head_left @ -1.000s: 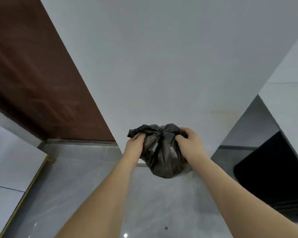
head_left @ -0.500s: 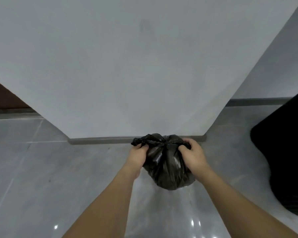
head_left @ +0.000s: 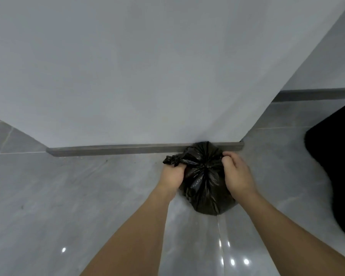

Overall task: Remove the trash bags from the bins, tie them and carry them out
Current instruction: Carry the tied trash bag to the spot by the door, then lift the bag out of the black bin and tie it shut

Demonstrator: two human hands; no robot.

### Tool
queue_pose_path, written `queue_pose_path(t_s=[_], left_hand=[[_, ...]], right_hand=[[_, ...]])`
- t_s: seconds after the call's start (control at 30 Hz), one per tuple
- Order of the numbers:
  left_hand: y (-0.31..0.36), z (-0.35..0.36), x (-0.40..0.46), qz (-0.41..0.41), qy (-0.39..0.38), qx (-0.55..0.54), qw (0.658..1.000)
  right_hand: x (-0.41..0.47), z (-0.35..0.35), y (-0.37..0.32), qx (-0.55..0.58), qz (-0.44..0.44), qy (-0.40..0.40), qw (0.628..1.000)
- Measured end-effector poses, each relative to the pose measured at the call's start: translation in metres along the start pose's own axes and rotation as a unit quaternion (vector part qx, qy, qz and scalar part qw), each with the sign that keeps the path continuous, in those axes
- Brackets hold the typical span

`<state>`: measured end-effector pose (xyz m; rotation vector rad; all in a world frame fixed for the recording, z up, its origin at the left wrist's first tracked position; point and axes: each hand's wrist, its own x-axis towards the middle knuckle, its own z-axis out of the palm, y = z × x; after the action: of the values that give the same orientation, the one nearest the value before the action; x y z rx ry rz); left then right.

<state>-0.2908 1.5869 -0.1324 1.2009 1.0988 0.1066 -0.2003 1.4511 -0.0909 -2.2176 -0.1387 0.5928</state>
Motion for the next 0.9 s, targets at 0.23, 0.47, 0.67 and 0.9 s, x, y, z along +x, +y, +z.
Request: queue_pose_path(t_s=[0.23, 0.47, 0.67, 0.9], left_hand=[[0.017, -0.030, -0.012, -0.021, 0.007, -0.023, 0.999], [0.121, -0.115, -0.111, 0.067, 0.079, 0.163, 0.981], [0.301, -0.177, -0.265, 0.144, 0.112, 0.279, 0.943], [0.544, -0.244, -0.484, 0.216, 0.183, 0.325, 0.903]], right_hand=[[-0.014, 0.008, -0.011, -0.192, -0.061, 0.035, 0.979], [-0.101, -0.016, -0.143, -0.189, -0.144, -0.054, 0.970], [-0.211, -0.105, -0.333, -0.189, -0.196, -0.095, 0.957], [-0.347, -0.257, -0.582, -0.255, -0.283, -0.098, 0.919]])
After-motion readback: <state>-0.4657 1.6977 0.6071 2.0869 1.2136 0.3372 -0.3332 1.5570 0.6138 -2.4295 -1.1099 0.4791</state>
